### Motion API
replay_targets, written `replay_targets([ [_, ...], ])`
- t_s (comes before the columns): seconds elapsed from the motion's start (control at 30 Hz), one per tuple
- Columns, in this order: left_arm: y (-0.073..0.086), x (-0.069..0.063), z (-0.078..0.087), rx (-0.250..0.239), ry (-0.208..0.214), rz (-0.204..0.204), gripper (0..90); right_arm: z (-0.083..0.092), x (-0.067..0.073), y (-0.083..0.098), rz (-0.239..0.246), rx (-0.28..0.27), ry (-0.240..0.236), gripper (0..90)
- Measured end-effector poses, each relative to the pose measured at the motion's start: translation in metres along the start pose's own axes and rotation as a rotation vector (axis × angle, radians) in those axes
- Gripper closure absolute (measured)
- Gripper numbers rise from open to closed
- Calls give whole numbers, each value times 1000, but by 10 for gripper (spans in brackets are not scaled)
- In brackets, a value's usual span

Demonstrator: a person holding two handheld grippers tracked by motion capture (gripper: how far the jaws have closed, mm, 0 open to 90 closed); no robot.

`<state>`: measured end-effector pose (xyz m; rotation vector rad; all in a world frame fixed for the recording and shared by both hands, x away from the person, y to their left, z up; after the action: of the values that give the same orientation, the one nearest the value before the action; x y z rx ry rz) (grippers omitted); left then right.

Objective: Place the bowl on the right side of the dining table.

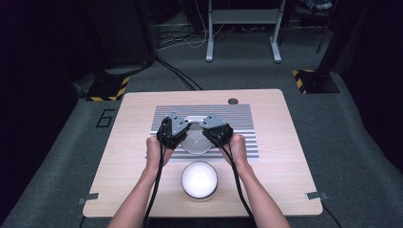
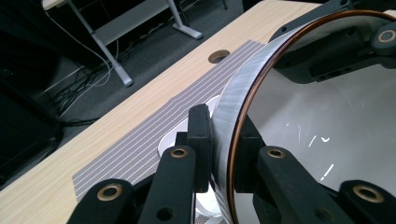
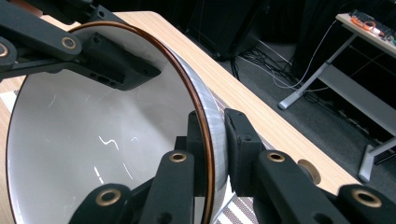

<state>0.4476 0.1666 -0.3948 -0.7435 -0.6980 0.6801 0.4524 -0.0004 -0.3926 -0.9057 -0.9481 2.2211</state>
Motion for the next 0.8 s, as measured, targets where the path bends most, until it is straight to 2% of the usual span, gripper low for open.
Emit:
replay_targets([
  [0.5, 1, 9, -19, 13, -1, 11, 815, -20, -9, 2, -10, 12, -6, 811],
  [0.8, 3, 15, -35, 34, 8, 23, 812, -36, -13, 5, -41, 28, -15, 811],
])
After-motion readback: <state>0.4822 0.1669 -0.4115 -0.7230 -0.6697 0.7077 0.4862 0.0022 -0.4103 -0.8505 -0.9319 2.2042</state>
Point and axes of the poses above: each handheld gripper's, and its own axes: z roughly backward along the jaws, y roughly out of its underside, x roughly to its left, the point moved 1 cm from there along -z, roughly forward along the jaws, and after that the axes turned 6 degrees about x, right-handed, at the moved point
